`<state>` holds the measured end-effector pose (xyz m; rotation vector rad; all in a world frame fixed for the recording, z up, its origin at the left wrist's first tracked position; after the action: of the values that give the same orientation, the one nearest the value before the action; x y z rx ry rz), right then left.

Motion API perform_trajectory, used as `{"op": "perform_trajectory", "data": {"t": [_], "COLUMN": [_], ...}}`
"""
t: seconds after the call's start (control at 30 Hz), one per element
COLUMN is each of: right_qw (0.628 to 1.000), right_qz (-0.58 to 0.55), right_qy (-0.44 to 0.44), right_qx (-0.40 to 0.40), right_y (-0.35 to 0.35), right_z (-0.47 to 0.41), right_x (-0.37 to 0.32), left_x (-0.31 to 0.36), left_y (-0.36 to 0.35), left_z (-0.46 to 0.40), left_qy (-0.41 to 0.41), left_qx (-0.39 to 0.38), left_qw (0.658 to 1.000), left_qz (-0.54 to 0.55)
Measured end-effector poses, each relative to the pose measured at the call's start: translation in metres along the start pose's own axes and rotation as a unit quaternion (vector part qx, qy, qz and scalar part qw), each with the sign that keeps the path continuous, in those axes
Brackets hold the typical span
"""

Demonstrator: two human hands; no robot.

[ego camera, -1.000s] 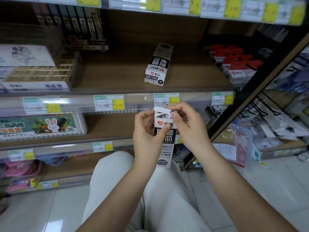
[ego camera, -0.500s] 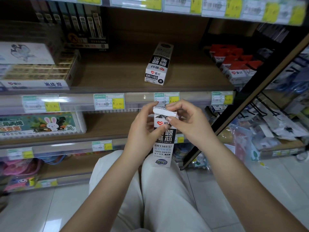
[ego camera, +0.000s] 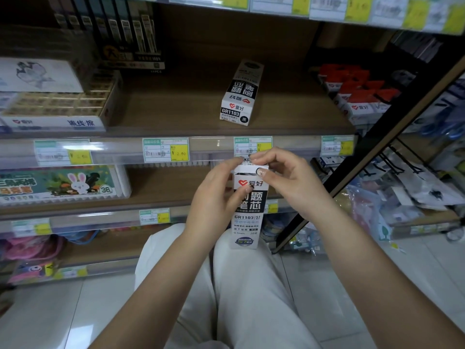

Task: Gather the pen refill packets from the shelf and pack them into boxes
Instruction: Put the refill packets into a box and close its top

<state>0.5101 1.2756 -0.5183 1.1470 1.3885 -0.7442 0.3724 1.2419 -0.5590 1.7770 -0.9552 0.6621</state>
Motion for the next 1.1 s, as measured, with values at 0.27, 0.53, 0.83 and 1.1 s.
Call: {"op": "perform_trajectory", "data": {"t": [0.27, 0.53, 0.83, 1.1], "right_qw": [1.000, 1.000, 1.000, 1.000], "right_qz": [-0.014, 0.014, 0.006, 0.002], "right_qy": [-0.008, 0.010, 0.017, 0.017], "right_qx": [-0.014, -0.007, 0.010, 0.016], "right_y": [0.000, -0.002, -0.005, -0.012], "right_z": [-0.001, -0.002, -0.002, 0.001], "right_x": [0.001, 0.001, -0.003, -0.001], "left_x": [0.000, 0.005, 0.009, 0.007], "left_y": [-0.001, 0.008, 0.015, 0.018], "left_z": [0.003, -0.004, -0.014, -0.011], "left_qy": [-0.050, -0.048, 0.051, 0.066], "left_qx": [0.033, 0.034, 0.049, 0.073], "left_qw": [0.998, 0.998, 0.988, 0.986], "left_qz": [-0.020, -0.010, 0.136, 0.135]}}
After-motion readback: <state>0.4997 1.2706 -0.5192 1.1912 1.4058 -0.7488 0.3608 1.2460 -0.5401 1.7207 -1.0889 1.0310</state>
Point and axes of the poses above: each hand's wrist, its own z-axis away from the middle knuckle, its own y-axis out of the back of the hand, x = y × z, the point moved 6 cm from there along -z, towards the middle knuckle, and after that the axes turned 8 degrees about -z, right-handed, at the moved point
